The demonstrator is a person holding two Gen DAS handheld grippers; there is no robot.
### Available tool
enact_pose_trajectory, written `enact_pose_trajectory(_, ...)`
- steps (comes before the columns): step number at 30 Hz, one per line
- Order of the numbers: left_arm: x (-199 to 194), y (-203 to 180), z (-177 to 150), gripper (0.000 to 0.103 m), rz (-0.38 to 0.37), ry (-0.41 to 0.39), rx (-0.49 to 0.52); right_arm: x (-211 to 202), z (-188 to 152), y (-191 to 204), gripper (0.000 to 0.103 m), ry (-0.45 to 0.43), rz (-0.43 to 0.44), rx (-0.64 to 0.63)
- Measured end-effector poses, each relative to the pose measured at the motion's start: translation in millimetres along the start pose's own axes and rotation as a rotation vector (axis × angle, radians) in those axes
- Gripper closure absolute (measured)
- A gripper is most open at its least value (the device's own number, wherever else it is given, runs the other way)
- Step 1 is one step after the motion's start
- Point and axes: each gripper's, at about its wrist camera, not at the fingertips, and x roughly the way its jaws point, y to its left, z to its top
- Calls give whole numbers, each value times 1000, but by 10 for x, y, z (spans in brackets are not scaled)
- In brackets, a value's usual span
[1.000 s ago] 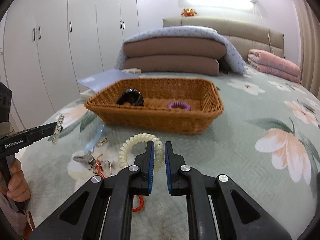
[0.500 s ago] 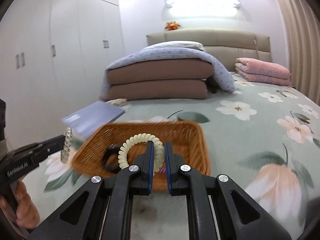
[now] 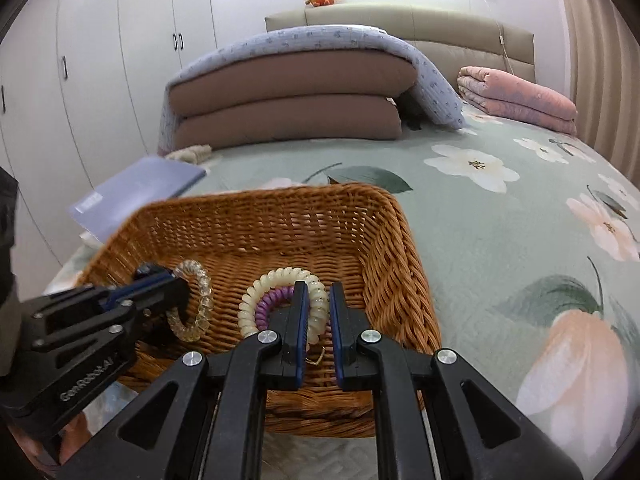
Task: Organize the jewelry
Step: 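Carry both items into the wicker basket and open both tools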
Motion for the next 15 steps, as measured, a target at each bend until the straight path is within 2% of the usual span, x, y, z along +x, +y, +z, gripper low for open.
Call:
enact_pose_trajectory(5, -47, 6, -15, 93, -9, -17, 4, -41, -8, -31, 90, -15, 23, 20)
enact_pose_trajectory(6, -60, 19, -18, 89, -29, -17, -6, -48, -16, -53, 90, -14, 41, 31)
enact_pose_trajectory(7, -71, 30, -15, 85, -51, -14, -16, -62, -18, -57, 89, -17, 48, 35)
enact_pose_trajectory(9, -118, 50, -11, 60, -69, -28, -27, -96, -13, -71, 87, -31, 50, 36)
enact_pose_trajectory(10, -165, 50, -14, 56, -59, -51, -25, -115, -15, -79, 85, -38, 52, 37)
enact_pose_trajectory(12, -246, 26, -22, 55, -53, -79, -15, -171, -28, -87, 72, -60, 71, 44)
enact_pose_trajectory(15, -362, 31, -37, 55, -77, -112, -27, -266, -40, -59, 71, -92, 76, 35)
